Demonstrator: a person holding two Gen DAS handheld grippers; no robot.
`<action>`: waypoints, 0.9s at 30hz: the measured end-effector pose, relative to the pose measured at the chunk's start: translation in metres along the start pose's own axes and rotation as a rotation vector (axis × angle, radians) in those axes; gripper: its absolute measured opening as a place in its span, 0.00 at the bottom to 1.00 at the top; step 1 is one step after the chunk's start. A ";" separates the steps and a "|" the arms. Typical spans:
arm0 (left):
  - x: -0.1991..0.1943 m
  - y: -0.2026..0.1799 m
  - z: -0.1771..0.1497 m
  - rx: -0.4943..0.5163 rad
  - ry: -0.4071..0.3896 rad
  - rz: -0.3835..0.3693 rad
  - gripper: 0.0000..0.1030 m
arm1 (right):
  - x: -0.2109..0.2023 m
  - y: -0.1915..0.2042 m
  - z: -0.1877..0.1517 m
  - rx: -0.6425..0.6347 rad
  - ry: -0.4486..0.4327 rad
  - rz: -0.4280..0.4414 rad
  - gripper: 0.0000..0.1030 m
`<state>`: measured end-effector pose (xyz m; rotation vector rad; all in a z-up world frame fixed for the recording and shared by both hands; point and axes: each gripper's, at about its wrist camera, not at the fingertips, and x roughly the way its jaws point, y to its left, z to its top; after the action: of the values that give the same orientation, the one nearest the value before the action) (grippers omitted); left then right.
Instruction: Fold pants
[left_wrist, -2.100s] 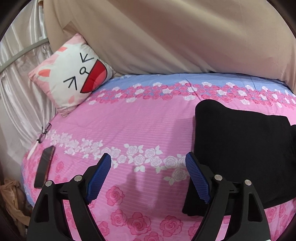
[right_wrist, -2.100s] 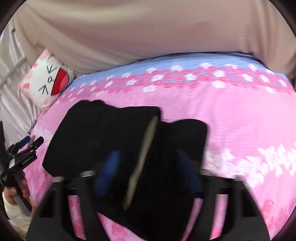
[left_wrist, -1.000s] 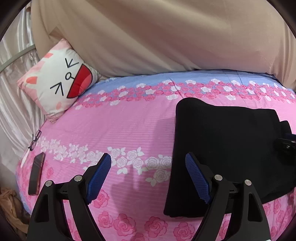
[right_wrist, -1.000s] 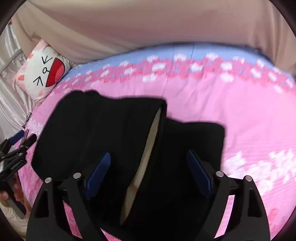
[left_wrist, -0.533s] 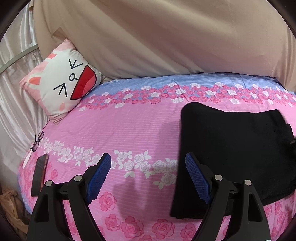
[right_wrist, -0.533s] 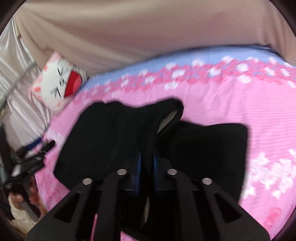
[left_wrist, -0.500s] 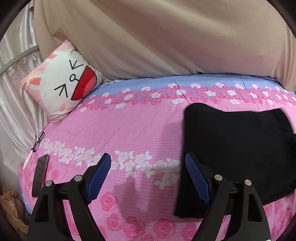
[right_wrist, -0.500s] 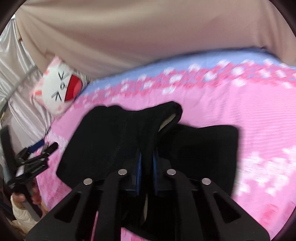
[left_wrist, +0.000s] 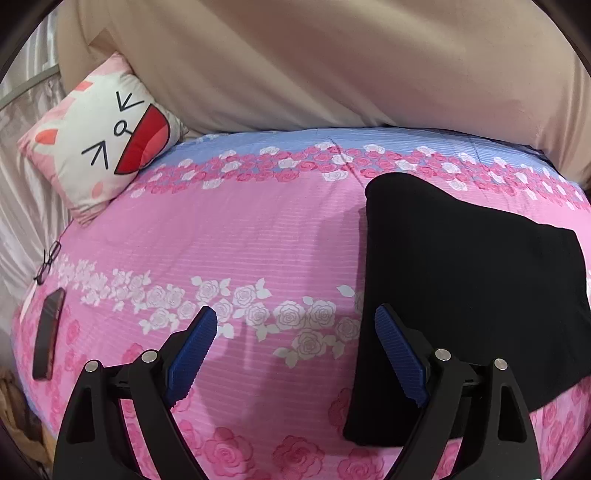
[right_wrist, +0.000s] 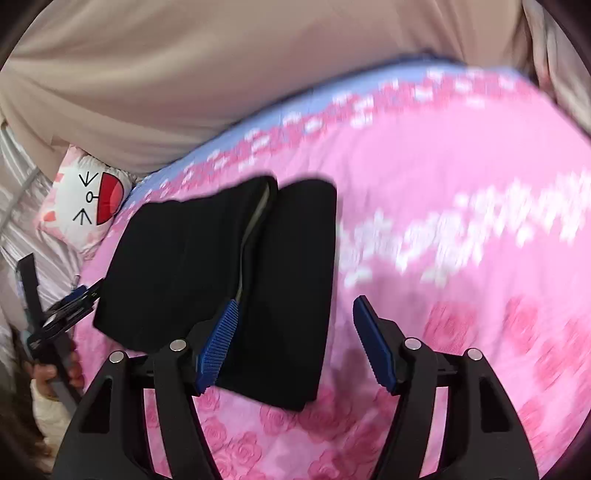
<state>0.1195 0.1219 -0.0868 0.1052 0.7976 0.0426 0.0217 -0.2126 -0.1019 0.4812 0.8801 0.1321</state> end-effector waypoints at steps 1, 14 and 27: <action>0.000 0.000 0.000 -0.006 0.004 0.000 0.82 | 0.003 -0.002 -0.002 0.025 0.009 0.032 0.62; -0.013 -0.015 0.002 0.064 -0.042 0.138 0.82 | 0.019 0.016 -0.023 0.001 -0.017 0.032 0.70; -0.003 -0.033 0.001 0.083 -0.023 0.121 0.84 | 0.018 0.019 -0.025 -0.004 -0.051 0.041 0.48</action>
<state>0.1183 0.0888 -0.0876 0.2323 0.7699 0.1226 0.0155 -0.1815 -0.1200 0.4975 0.8199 0.1582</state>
